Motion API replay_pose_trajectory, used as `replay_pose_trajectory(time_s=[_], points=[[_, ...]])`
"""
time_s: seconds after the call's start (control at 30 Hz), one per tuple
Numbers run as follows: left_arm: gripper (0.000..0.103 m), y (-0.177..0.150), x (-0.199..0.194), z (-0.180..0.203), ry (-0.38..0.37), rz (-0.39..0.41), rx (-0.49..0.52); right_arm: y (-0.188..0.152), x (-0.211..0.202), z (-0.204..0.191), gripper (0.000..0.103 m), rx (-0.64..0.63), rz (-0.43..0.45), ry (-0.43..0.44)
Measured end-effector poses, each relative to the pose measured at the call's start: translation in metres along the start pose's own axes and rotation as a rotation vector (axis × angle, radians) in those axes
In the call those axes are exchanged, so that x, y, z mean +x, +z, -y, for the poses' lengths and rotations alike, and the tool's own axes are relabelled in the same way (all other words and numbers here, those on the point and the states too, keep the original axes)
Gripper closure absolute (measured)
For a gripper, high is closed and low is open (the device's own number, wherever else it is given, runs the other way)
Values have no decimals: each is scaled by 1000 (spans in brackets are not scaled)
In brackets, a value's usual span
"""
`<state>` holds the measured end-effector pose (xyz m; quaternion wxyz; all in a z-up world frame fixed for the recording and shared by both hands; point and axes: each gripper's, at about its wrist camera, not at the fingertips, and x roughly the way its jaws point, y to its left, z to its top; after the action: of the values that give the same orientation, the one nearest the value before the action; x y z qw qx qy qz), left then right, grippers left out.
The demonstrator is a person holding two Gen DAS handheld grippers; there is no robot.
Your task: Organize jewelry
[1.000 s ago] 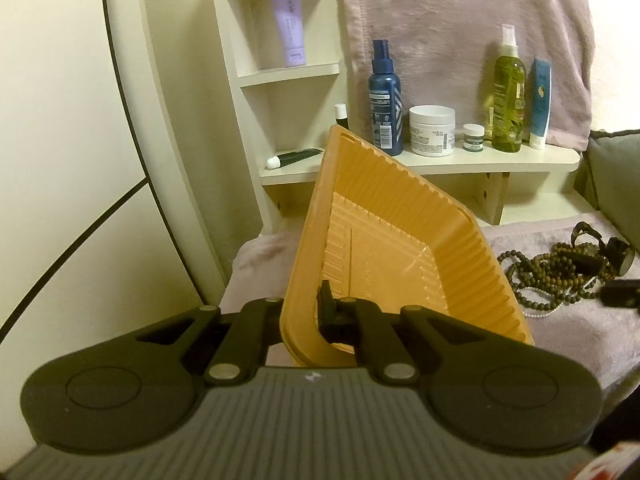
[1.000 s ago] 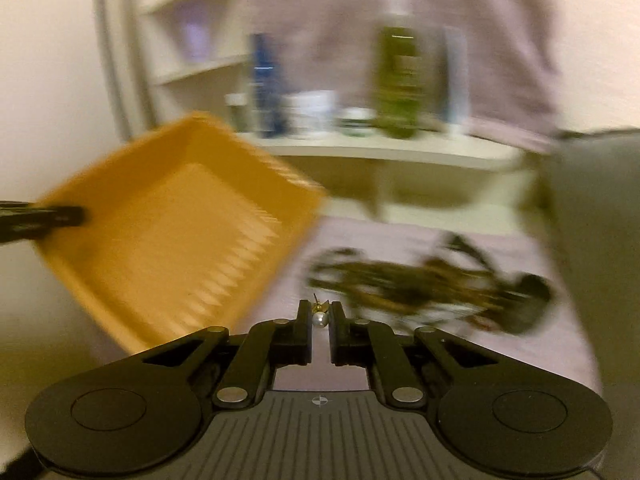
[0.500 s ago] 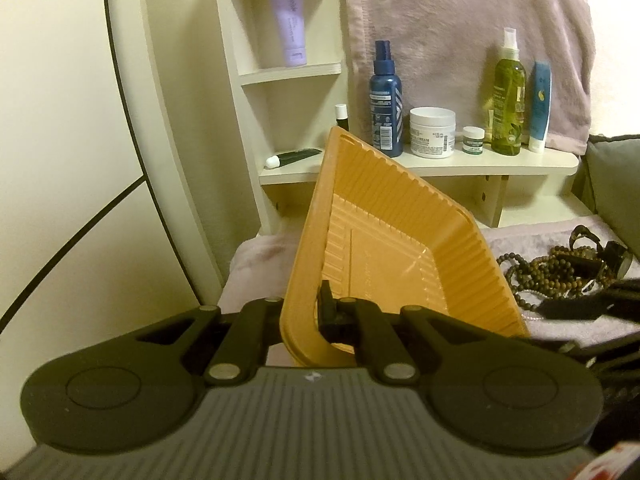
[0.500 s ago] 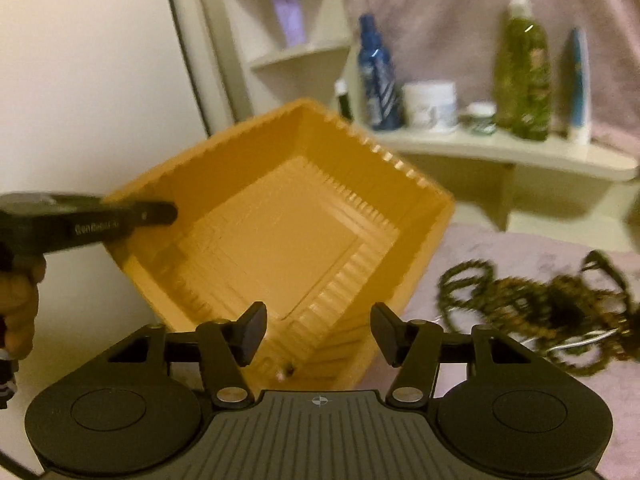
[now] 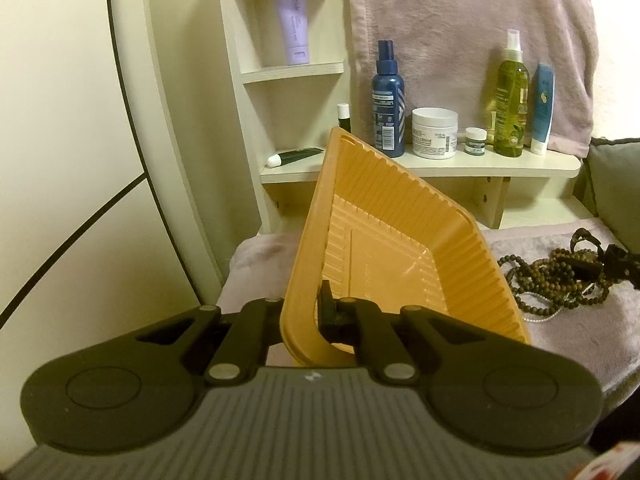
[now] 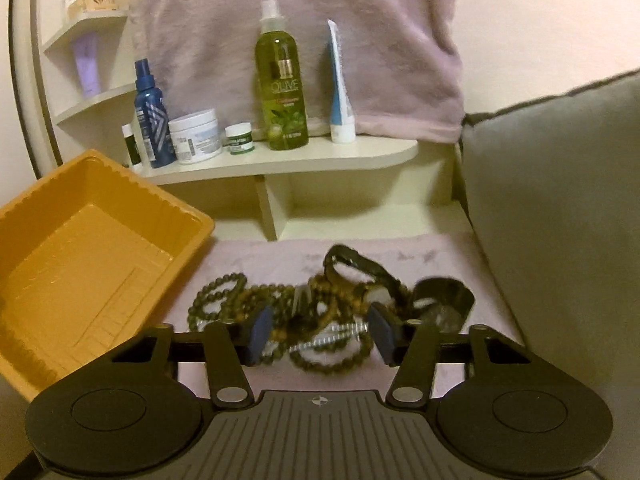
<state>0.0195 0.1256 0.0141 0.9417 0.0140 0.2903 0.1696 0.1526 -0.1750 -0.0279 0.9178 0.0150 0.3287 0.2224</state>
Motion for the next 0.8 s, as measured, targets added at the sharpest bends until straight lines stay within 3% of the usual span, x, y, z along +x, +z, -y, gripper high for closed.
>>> replay_pose_trajectory(time_s=[0.07, 0.23, 0.3, 0.67, 0.8], points=[[98, 0, -1, 1, 3, -1, 3, 3, 10, -2, 71, -23, -11, 1], [98, 1, -1, 1, 7, -5, 6, 5, 31, -9, 76, -55, -52, 0], [98, 2, 0, 1, 8, -6, 7, 6, 38, -10, 83, -66, -68, -9], [98, 2, 0, 3, 7, -5, 7, 7, 17, -11, 84, -57, -31, -15], [98, 1, 0, 2, 6, -4, 5, 14, -3, -17, 84, -37, 9, 28]])
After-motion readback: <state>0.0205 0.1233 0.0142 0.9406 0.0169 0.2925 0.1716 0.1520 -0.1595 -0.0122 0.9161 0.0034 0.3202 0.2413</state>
